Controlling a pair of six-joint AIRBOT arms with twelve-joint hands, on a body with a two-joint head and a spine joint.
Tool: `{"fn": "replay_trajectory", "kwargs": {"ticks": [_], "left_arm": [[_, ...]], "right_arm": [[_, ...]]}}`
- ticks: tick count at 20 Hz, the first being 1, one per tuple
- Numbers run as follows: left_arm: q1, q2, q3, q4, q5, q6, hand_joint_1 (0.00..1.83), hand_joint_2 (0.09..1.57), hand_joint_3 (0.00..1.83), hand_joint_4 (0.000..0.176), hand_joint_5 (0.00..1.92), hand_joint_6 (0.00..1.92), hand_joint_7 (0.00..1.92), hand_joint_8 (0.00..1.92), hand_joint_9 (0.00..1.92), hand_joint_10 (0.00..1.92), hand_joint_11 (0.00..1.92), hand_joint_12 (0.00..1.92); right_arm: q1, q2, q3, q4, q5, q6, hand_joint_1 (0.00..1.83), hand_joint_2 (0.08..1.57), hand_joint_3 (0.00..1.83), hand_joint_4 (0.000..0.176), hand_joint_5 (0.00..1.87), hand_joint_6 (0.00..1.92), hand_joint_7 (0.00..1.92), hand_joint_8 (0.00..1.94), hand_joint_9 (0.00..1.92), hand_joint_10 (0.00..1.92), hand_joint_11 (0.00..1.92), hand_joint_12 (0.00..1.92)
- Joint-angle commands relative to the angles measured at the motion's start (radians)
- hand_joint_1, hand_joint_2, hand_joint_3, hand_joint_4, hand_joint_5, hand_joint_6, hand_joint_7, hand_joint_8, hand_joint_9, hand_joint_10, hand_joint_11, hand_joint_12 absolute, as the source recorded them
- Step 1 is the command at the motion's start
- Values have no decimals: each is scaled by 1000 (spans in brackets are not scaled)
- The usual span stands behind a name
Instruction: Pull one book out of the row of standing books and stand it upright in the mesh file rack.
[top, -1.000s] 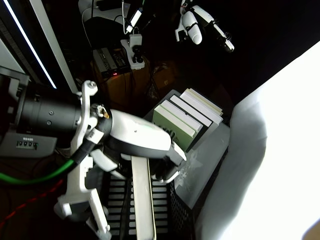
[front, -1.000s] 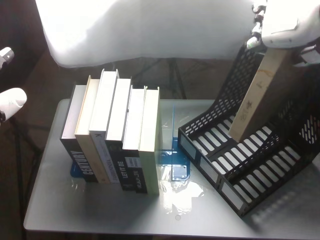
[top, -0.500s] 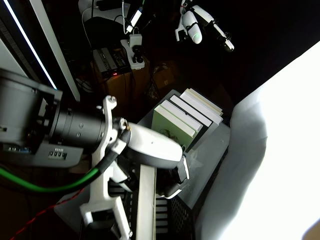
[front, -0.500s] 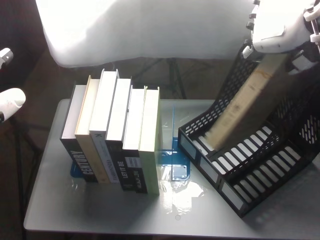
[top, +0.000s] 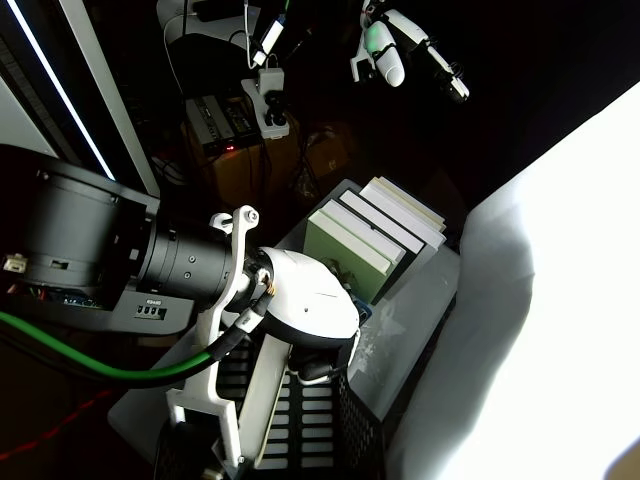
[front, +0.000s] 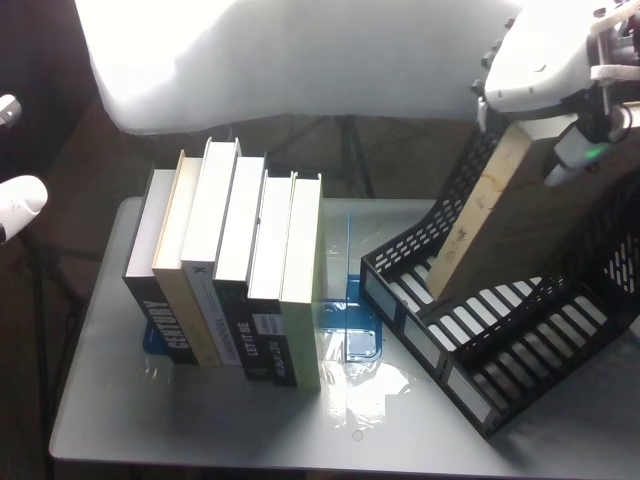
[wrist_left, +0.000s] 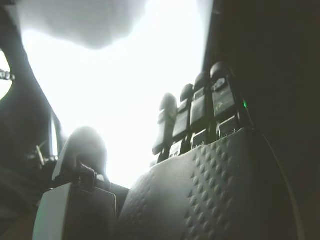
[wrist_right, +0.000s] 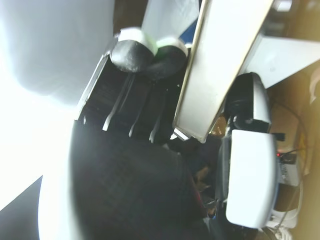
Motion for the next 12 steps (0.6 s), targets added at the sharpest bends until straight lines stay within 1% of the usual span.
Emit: {"fn": "replay_trajectory", "kwargs": {"ticks": [1, 2, 3, 4, 6, 7, 10, 11, 12], "left_arm": [[-1, 1, 7, -6, -127, -5, 302, 1351, 0, 34, 132, 7, 17, 5, 0, 0, 0, 0], [-1, 1, 7, -6, -127, -5, 311, 1350, 0, 35, 135, 7, 15, 3, 0, 0, 0, 0], [-1, 1, 7, -6, -128, -5, 303, 1348, 0, 36, 138, 7, 23, 5, 0, 0, 8, 4], [-1, 1, 8, -7, -128, -5, 300, 1347, 0, 40, 138, 6, 24, 5, 0, 0, 1, 0], [-1, 0, 8, -7, -129, -5, 297, 1345, 0, 39, 141, 6, 24, 4, 0, 0, 10, 5], [-1, 0, 8, -7, -129, -5, 290, 1345, 0, 44, 137, 4, 23, 3, 0, 0, 1, 0], [-1, -1, 8, -7, -129, -5, 282, 1344, 0, 47, 133, 2, 23, 2, 0, 0, 0, 0], [-1, -1, 8, -7, -129, -5, 283, 1343, 0, 56, 133, 2, 23, 1, 0, 0, 0, 0], [-1, -2, 9, -7, -129, -5, 284, 1343, 0, 54, 137, 3, 23, 1, 0, 0, 0, 0]], "right_arm": [[6, 8, 5, -6, -70, -5, 1152, 1109, 0, 0, 1004, 959, 1110, 1326, 1054, 1537, 994, 1905], [6, 8, 5, -11, -70, 39, 1152, 1109, 0, 0, 1004, 959, 1111, 1326, 1054, 1537, 994, 1905], [6, 6, 6, -21, -70, 39, 1152, 1109, 0, 0, 1004, 959, 1111, 1326, 1055, 1537, 994, 1905], [6, 2, 8, -23, -70, 39, 1152, 1109, 0, 0, 1004, 959, 1111, 1326, 1055, 1537, 994, 1904], [6, -5, 14, -26, -70, 39, 1152, 1108, 0, 0, 1004, 958, 1111, 1326, 1055, 1537, 994, 1904], [4, -9, 17, -31, -70, 39, 1152, 1108, 0, 0, 1004, 958, 1111, 1325, 1055, 1537, 994, 1904], [-13, -16, 25, -35, -70, 42, 1152, 1108, 0, 0, 1004, 958, 1111, 1325, 1055, 1537, 994, 1904], [-20, -18, 27, -35, -70, 42, 1152, 1108, 0, 0, 1004, 958, 1111, 1325, 1055, 1537, 994, 1904], [-25, -21, 31, -35, -70, 42, 1152, 1108, 0, 0, 1004, 958, 1111, 1325, 1055, 1537, 994, 1904]]}}
